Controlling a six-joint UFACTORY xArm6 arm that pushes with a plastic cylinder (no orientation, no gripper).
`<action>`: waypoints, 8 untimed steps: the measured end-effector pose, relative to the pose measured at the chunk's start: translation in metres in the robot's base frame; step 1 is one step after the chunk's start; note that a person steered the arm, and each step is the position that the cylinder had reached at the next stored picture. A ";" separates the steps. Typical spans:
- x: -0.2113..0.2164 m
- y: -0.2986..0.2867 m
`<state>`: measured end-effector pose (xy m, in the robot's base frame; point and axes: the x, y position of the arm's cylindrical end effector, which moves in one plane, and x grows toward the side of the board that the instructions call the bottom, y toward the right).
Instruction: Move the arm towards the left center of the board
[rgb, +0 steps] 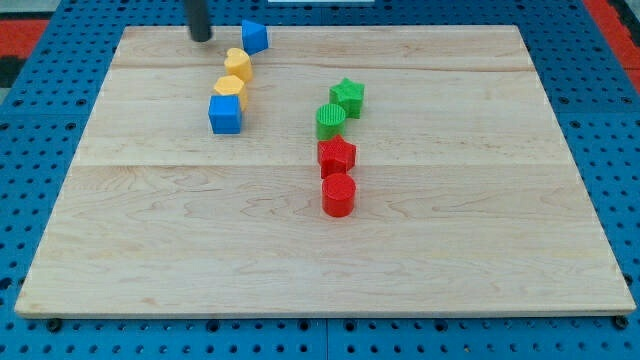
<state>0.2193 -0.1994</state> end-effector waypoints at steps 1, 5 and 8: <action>0.015 -0.059; 0.030 -0.106; 0.175 -0.041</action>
<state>0.3945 -0.2405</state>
